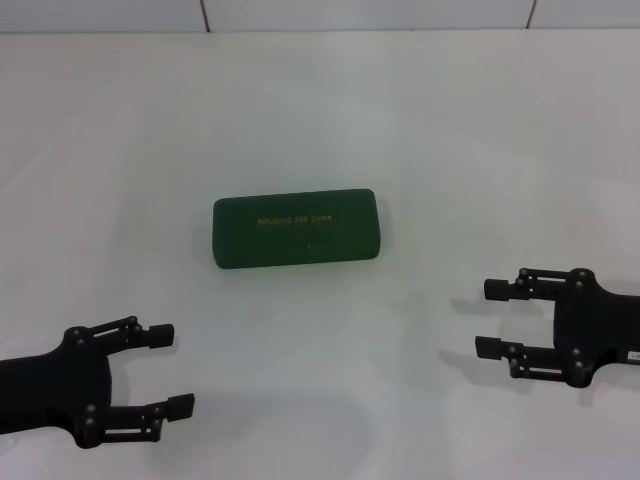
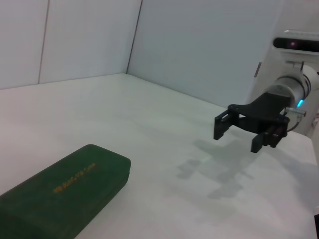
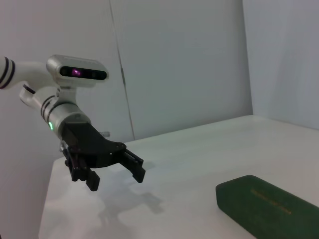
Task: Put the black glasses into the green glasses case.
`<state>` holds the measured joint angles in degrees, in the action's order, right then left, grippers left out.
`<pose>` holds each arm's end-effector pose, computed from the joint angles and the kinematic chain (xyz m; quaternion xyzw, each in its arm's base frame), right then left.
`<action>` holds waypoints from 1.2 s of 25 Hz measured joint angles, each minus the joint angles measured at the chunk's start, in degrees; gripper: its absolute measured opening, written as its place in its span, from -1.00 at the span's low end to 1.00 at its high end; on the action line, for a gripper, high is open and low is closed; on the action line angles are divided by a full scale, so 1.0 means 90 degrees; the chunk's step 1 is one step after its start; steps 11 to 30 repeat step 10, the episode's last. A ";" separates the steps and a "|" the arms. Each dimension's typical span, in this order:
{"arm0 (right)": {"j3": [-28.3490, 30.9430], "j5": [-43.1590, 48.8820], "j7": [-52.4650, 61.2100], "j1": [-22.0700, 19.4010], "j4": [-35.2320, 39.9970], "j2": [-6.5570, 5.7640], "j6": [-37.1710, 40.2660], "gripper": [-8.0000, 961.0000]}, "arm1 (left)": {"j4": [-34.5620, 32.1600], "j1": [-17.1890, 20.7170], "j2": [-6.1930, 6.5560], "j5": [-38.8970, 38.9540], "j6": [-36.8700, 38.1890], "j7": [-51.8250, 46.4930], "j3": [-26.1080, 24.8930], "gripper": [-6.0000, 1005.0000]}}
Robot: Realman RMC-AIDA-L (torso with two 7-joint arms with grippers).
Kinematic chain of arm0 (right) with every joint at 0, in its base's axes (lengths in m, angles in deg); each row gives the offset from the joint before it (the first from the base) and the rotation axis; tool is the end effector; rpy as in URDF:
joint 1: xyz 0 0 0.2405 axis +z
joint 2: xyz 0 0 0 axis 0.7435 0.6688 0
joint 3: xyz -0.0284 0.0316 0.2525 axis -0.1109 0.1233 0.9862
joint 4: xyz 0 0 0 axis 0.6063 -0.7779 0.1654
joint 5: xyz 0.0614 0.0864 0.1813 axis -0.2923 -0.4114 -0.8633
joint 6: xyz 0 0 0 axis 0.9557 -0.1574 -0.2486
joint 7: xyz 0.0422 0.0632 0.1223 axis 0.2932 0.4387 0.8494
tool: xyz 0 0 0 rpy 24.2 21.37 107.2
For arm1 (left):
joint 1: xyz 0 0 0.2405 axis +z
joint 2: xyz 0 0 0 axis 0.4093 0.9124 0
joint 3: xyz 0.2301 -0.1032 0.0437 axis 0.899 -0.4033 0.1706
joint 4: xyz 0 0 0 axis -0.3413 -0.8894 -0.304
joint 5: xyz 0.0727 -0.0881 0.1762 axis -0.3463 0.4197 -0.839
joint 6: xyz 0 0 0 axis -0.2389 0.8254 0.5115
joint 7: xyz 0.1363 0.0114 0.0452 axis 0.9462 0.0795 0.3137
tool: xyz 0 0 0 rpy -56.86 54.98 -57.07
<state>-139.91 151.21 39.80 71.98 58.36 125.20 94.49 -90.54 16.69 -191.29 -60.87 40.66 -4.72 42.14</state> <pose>0.2849 0.2793 -0.0188 -0.9565 0.1020 0.2571 0.0928 -0.3392 0.2106 0.0259 -0.9437 -0.2102 -0.2325 0.1056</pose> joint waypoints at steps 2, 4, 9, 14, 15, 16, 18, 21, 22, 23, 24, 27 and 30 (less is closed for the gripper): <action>0.0000 0.0000 0.0000 0.0042 -0.0002 0.0003 -0.0016 0.34 | 0.0000 0.0000 0.0002 -0.0001 0.0008 0.0000 0.0000 0.75; 0.0016 -0.0001 0.0000 0.0062 -0.0004 0.0002 -0.0034 0.34 | 0.0000 0.0000 0.0007 -0.0002 0.0029 0.0000 0.0001 0.74; 0.0033 -0.0037 0.0005 0.0073 0.0046 -0.0011 -0.0197 0.34 | -0.0049 -0.0006 0.0012 -0.0007 0.0173 -0.0006 0.0001 0.74; 0.0033 -0.0053 0.0005 0.0073 0.0048 -0.0011 -0.0208 0.34 | -0.0052 -0.0007 0.0013 -0.0007 0.0194 -0.0009 0.0001 0.74; 0.0033 -0.0053 0.0005 0.0073 0.0048 -0.0011 -0.0208 0.34 | -0.0052 -0.0007 0.0013 -0.0007 0.0194 -0.0009 0.0001 0.74; 0.0033 -0.0053 0.0005 0.0073 0.0048 -0.0011 -0.0208 0.34 | -0.0052 -0.0007 0.0013 -0.0007 0.0194 -0.0009 0.0001 0.74; 0.0033 -0.0053 0.0005 0.0073 0.0048 -0.0011 -0.0208 0.34 | -0.0052 -0.0007 0.0013 -0.0007 0.0194 -0.0009 0.0001 0.74; 0.0033 -0.0053 0.0005 0.0073 0.0048 -0.0011 -0.0208 0.34 | -0.0052 -0.0007 0.0013 -0.0007 0.0194 -0.0009 0.0001 0.74; 0.0033 -0.0053 0.0005 0.0073 0.0048 -0.0011 -0.0208 0.34 | -0.0052 -0.0007 0.0013 -0.0007 0.0194 -0.0009 0.0001 0.74; 0.0033 -0.0053 0.0005 0.0073 0.0048 -0.0011 -0.0208 0.34 | -0.0052 -0.0007 0.0013 -0.0007 0.0194 -0.0009 0.0001 0.74; 0.0033 -0.0053 0.0005 0.0073 0.0048 -0.0011 -0.0208 0.34 | -0.0052 -0.0007 0.0013 -0.0007 0.0194 -0.0009 0.0001 0.74; 0.0033 -0.0053 0.0005 0.0073 0.0048 -0.0011 -0.0208 0.34 | -0.0052 -0.0007 0.0013 -0.0007 0.0194 -0.0009 0.0001 0.74; 0.0033 -0.0053 0.0005 0.0073 0.0048 -0.0011 -0.0208 0.34 | -0.0052 -0.0007 0.0013 -0.0007 0.0194 -0.0009 0.0001 0.74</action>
